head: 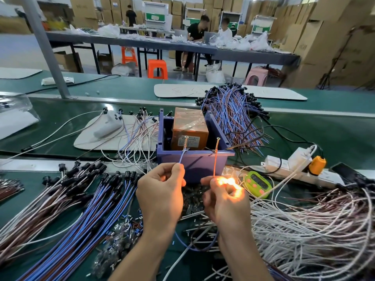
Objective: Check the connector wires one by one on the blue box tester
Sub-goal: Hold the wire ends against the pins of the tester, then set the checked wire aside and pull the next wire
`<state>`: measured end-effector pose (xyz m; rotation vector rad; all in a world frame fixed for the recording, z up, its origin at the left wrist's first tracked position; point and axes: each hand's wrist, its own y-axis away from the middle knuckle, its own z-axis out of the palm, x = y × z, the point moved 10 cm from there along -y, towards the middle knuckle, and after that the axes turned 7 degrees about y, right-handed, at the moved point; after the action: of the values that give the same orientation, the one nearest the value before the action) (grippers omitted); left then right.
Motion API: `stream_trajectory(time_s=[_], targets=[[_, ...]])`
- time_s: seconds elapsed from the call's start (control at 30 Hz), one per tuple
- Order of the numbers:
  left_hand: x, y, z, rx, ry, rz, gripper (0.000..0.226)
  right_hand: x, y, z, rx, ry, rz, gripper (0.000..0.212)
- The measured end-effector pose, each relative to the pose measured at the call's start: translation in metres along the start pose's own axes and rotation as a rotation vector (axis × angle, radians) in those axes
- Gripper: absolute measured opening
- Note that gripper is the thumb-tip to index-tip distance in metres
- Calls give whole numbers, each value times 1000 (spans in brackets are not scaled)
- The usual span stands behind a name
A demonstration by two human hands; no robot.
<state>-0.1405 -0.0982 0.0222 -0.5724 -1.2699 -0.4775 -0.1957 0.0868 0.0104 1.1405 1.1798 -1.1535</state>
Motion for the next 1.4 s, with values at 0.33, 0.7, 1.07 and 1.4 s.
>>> stream_trajectory(time_s=[0.33,0.7,1.07,1.4], targets=[[6,19,22,-220,177,-86,18,-9,17,19,-231,-61,24,36],[49,43,35,-553,107,-110,15,-50,55,12,-585,167,52,37],[64,90,51,-570,-674,25,20,-128,50,-244,145,880,-11,53],[25,174,121,-881,-1074,132,26,-121,36,-335,338,1617,71,47]])
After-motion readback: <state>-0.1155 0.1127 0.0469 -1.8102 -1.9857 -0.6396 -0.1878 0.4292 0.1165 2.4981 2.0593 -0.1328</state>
